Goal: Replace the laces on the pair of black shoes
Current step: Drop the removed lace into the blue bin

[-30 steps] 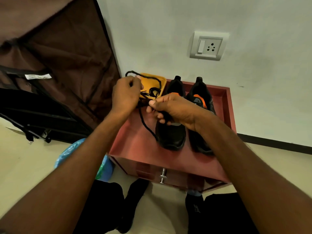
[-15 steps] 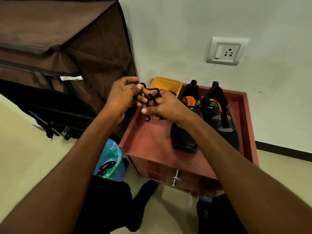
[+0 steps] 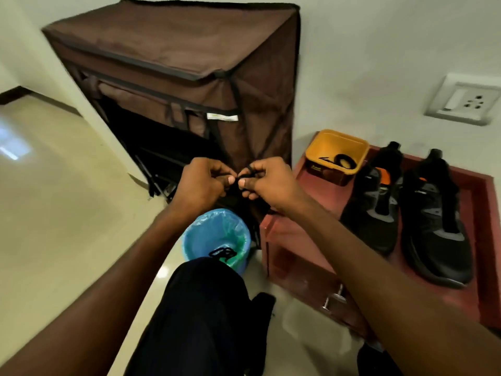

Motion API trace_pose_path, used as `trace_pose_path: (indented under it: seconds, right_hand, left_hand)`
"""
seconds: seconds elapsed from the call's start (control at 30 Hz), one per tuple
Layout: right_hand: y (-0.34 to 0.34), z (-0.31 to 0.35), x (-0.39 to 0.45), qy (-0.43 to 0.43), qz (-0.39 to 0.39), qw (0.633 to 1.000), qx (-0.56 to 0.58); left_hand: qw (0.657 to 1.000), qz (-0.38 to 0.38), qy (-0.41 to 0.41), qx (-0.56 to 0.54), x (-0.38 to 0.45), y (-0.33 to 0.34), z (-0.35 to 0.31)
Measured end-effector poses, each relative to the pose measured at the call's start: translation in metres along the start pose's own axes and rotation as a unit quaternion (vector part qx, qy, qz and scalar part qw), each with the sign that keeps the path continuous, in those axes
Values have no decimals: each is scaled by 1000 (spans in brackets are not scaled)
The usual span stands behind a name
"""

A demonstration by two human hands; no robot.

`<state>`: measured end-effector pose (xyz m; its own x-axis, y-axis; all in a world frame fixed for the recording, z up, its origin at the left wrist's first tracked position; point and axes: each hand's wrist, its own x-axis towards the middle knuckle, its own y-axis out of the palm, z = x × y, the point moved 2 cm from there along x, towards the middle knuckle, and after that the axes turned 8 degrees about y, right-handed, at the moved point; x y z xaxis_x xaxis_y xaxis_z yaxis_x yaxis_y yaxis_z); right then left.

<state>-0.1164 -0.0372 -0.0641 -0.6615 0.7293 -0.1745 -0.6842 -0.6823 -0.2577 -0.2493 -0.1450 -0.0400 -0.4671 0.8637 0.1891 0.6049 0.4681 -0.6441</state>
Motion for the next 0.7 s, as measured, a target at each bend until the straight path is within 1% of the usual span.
trace_pose_path:
  seconds: [0.1,0.2,0.27,0.37,0.47,0.53,0.6,0.63,0.7]
  right_hand:
    - [50,-13,21,34,46,998,-18]
    - [96,-31,51,61,80,994,-43]
    - [121,-40,71,85,97,991,-33]
    - [155,-52,97,138,107,984,18]
    - [176,-73,112,179,106,978,0]
    - [185,-97,123,197,106,974,-45]
    - [188,-120,131,198,108,967,-115]
    - [189,-129,135,184,113,961,-170]
    - [189,-144,137,165,144,935,-279]
  left_hand:
    - [997,-7,-69,17,-12,-11,50]
    - [993,-18,-111,31,-15,-14,98]
    - [990,-27,-138,33,-11,-15,120]
    - [985,-44,-167,28,0,-15,152]
    - [977,-15,-213,10,5,-3,186]
    - [971,23,-236,1,3,10,210]
    - [964,55,-257,-31,-1,26,226]
    - [961,72,-266,-40,-3,34,234]
    - [955,118,-273,-13,-5,47,241]
